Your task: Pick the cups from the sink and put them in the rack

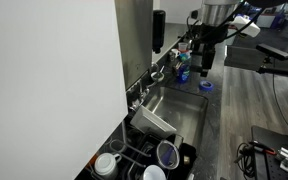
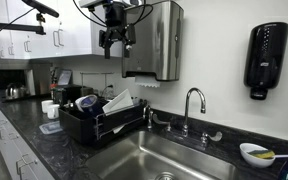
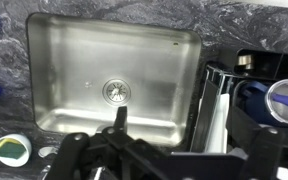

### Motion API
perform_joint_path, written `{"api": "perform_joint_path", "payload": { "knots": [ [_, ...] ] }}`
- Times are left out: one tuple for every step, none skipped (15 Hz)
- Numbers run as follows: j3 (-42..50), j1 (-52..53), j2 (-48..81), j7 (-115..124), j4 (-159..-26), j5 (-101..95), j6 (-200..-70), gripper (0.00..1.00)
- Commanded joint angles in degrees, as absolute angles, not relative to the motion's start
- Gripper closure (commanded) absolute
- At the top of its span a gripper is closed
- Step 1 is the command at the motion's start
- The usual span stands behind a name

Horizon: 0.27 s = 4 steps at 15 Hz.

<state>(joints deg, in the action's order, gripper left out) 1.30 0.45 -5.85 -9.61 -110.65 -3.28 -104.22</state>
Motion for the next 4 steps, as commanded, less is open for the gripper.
{"api": "perform_joint_path", "payload": {
  "knots": [
    [1.56, -0.2, -6.49, -7.77, -111.06, -3.17, -104.05, 0.0],
    [1.8, -0.4, -6.91, -7.41, -111.29, -3.18, -104.05, 0.0],
    [1.81, -0.41, -6.97, -7.45, -111.28, -3.18, -104.05, 0.0],
    [1.74, -0.37, -6.94, -7.45, -111.28, -3.18, -104.05, 0.0]
  ]
}}
